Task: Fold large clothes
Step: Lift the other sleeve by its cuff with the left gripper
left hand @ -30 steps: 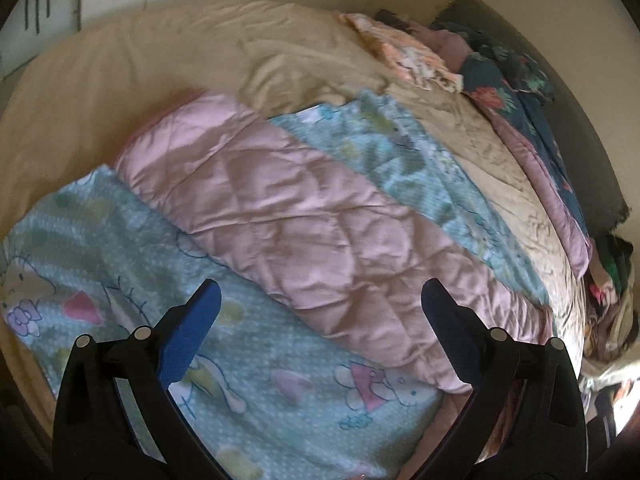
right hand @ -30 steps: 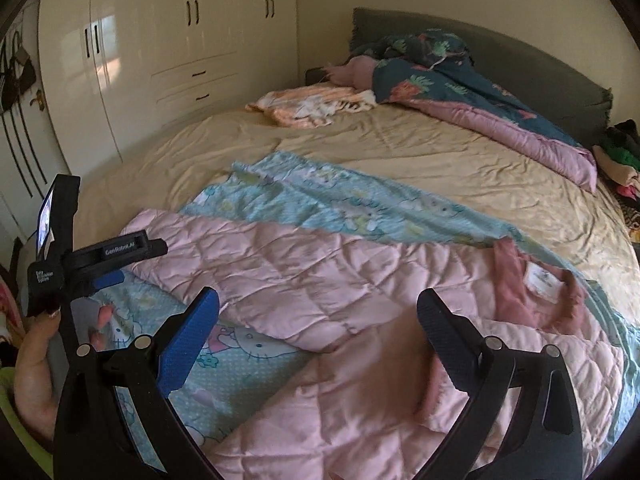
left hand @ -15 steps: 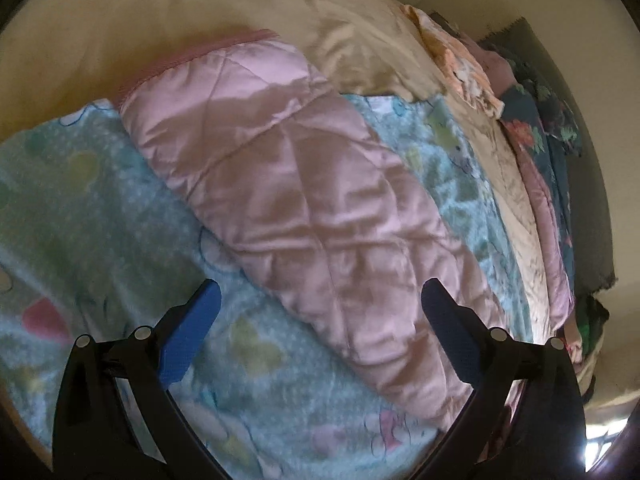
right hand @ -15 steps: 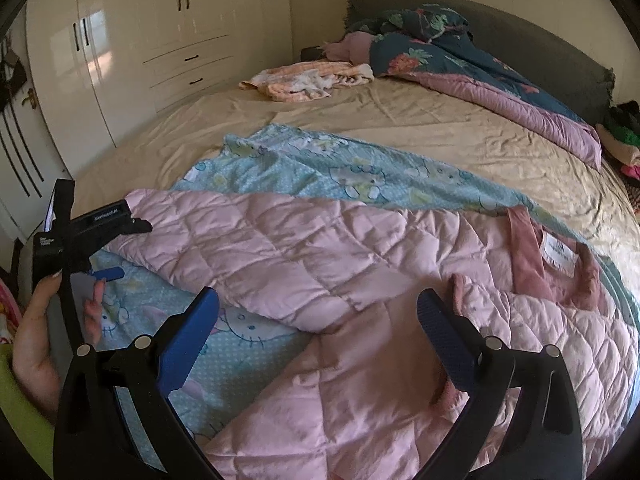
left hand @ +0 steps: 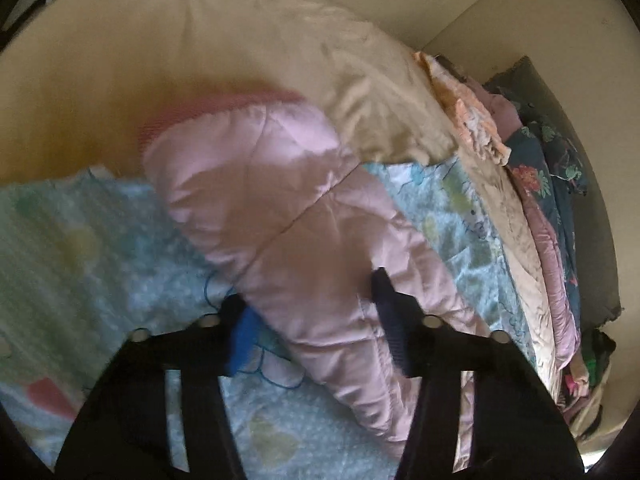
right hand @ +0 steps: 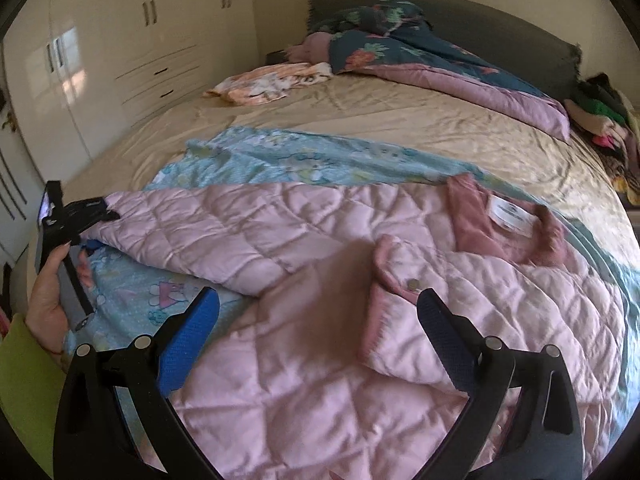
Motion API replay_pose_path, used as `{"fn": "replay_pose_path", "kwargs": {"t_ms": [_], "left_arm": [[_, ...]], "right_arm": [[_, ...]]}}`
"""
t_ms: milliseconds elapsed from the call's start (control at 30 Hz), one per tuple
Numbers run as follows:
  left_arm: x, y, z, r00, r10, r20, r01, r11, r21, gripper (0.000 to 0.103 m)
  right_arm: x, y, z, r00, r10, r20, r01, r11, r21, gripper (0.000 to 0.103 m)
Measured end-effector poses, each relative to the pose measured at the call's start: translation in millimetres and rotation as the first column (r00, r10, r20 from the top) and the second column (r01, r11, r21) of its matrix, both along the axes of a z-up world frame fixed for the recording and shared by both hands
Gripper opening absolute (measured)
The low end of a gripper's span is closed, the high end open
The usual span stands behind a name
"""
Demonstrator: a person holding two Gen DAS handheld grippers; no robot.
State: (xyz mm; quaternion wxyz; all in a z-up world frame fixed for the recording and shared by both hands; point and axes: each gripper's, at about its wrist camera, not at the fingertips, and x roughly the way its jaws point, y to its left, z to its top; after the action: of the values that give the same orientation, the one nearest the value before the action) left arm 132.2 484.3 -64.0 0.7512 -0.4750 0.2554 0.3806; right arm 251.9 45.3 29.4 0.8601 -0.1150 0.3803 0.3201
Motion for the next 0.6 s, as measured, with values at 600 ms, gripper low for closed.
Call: {"fn": "replay_pose_path", "kwargs": {"t_ms": [600], "left_arm": [[-2.0, -101.7, 131.9, 0.938, -0.29, 0.19, 0.219, 0.92, 0.323, 0.015]], "right_arm": [[-26.1, -114.0, 12.5, 0.981, -0.191, 0.017, 0.189, 0.978, 0.084, 0.099]]}}
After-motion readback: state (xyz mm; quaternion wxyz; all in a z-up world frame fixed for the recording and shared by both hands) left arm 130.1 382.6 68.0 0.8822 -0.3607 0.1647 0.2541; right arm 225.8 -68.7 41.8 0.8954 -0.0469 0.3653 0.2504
